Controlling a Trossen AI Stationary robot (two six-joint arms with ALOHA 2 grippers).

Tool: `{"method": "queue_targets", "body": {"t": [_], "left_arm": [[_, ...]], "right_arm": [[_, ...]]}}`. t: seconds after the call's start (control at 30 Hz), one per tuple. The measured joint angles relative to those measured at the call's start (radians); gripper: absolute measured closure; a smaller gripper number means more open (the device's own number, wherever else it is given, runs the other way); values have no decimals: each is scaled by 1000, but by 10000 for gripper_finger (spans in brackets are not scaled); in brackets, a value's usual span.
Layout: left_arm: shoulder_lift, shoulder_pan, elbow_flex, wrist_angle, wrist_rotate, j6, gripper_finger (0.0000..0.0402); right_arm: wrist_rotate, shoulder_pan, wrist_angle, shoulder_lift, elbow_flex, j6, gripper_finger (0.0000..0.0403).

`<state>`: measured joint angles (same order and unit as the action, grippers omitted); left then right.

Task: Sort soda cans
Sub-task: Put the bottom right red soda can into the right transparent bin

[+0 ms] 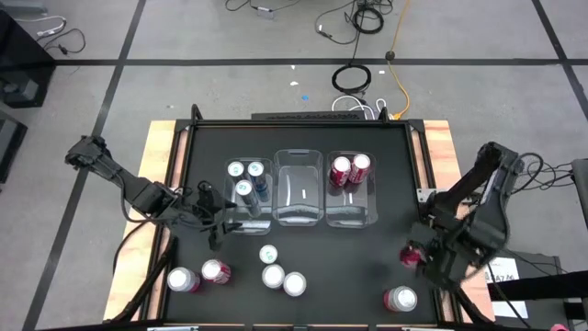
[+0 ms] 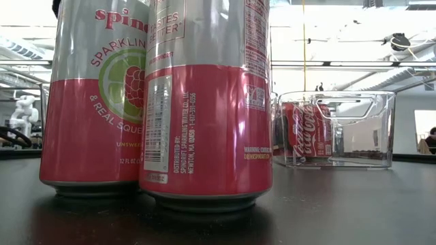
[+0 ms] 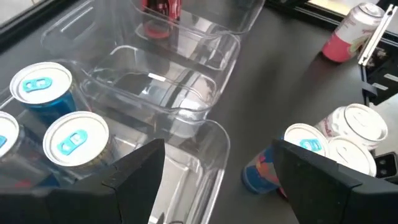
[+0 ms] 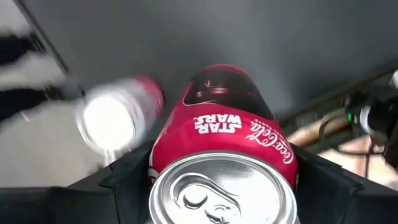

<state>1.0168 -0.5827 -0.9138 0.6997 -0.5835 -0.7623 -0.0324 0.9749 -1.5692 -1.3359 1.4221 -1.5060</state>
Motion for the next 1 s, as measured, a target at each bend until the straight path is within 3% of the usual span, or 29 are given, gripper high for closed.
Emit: {"method": "queue_targets", "body": {"t": [0.2,0.4,0.73,1.0], "left_arm": [[0,26,0,5,0,36,97],[-19,57,0,96,2,126,97],[-247,87,30,151,2,249,97],[-370,88,69,165,9,281,97]], "right_arm": [[-118,-173,-3,38,66,80,116],[-145,-403,44,20,138,253,116],[-73,-790,102,-143,183,512,115],[-47,-965,62,-271,184,583,115]]}}
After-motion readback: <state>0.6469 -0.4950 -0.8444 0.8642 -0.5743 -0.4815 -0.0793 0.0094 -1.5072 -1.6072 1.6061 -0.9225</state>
